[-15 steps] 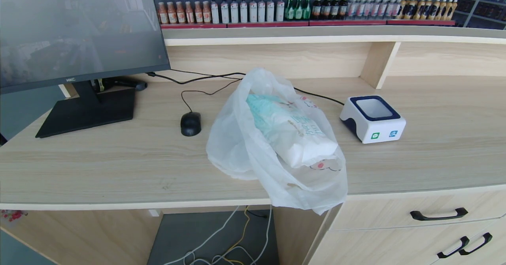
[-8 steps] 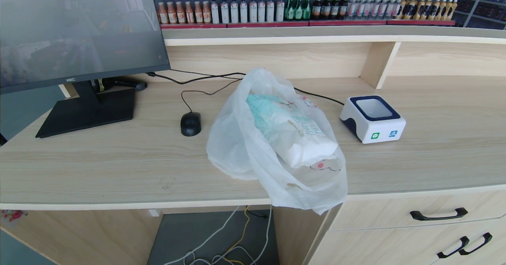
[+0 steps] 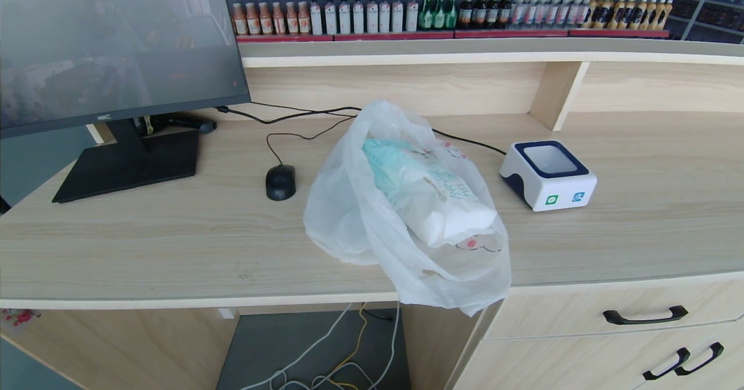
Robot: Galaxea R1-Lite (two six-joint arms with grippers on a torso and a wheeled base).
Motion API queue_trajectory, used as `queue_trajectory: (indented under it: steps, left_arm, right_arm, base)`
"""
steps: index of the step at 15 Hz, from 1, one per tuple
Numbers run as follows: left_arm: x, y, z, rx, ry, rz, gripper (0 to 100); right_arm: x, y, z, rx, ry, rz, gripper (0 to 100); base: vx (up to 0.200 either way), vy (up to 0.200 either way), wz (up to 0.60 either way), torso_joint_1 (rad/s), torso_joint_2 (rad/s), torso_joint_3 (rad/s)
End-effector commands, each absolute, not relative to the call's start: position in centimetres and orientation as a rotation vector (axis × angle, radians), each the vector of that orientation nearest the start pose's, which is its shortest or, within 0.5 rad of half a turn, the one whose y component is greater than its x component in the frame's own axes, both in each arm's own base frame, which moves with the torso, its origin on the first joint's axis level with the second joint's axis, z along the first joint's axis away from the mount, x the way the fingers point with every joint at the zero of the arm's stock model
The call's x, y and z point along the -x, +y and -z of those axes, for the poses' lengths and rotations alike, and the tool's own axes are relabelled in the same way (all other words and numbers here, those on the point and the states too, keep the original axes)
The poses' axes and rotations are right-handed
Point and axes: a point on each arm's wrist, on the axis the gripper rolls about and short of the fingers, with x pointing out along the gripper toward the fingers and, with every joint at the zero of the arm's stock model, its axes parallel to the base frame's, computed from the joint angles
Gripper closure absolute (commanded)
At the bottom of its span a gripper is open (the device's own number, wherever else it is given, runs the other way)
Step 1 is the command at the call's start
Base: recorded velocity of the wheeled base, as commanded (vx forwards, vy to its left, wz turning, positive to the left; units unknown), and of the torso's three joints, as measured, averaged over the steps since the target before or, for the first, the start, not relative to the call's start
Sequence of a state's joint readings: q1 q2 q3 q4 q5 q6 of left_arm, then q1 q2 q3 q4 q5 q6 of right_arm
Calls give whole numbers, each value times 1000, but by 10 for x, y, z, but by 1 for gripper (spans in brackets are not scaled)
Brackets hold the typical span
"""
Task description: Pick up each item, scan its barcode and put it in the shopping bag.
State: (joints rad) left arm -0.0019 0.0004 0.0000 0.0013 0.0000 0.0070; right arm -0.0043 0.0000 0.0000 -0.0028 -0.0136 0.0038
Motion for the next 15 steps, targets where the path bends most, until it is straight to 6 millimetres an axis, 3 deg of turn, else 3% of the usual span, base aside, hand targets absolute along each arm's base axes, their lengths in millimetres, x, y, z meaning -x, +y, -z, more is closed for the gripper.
queue_trajectory:
  steps: [1, 4, 9, 15]
  left_arm:
    - [23, 0, -75, -8, 5, 3, 0]
    - [23, 0, -76, 11, 2, 2, 0]
    - [23, 0, -75, 12, 0, 0, 0]
    - [23, 0, -75, 12, 3, 0, 0]
  right_arm:
    - [23, 0, -76, -5, -3, 18, 0]
    - [23, 0, -76, -6, -3, 18, 0]
    - [23, 0, -76, -5, -3, 18, 0]
    - [23, 0, -76, 0, -3, 18, 0]
  base:
    - [0, 0, 0, 0, 0, 0]
    - [-200, 0, 0, 12, 2, -1]
    - [0, 0, 0, 0, 0, 0]
    - [0, -200, 0, 9, 6, 2]
